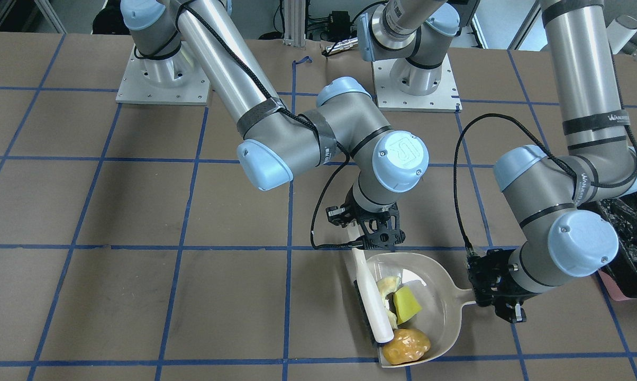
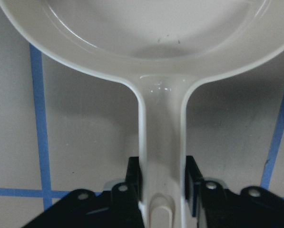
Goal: Sweep and dump trash into bin
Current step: 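Sweep the trash toward the dustpan with the right gripper's brush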
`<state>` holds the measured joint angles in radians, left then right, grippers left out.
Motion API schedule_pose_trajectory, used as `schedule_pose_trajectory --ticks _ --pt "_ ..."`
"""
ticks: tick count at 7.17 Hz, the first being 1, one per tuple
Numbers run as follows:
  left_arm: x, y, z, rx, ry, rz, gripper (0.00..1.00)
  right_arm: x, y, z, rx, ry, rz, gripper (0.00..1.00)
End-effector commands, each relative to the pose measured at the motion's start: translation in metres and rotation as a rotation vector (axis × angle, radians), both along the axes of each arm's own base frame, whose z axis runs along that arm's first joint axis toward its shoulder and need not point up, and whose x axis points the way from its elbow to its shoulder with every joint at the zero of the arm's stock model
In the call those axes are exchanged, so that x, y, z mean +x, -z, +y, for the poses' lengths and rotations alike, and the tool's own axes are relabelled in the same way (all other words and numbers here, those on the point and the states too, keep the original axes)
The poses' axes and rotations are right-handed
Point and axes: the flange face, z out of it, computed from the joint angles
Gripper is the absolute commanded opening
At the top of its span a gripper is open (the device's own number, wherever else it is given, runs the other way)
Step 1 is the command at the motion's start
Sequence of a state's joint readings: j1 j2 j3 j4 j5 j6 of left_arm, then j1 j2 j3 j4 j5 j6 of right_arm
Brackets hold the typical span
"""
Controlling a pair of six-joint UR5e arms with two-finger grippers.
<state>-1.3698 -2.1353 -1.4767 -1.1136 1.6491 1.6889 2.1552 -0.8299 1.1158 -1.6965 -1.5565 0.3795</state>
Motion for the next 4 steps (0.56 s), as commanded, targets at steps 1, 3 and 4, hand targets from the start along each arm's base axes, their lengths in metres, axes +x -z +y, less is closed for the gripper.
schedule_pose_trajectory --ticks 1,3,4 --pt "0.0 0.0 0.0 -0.001 0.0 0.0 0.0 0.025 -0.005 0.004 -0.02 0.04 -0.029 0.0" --pt "0.0 -0.001 0.0 -0.002 0.0 0.0 0.0 0.045 -0.011 0.012 -0.033 0.106 -0.066 0.0" --pt "0.0 -0.001 0.001 -0.003 0.0 0.001 0.0 0.056 -0.016 0.025 -0.028 0.13 -0.072 0.0"
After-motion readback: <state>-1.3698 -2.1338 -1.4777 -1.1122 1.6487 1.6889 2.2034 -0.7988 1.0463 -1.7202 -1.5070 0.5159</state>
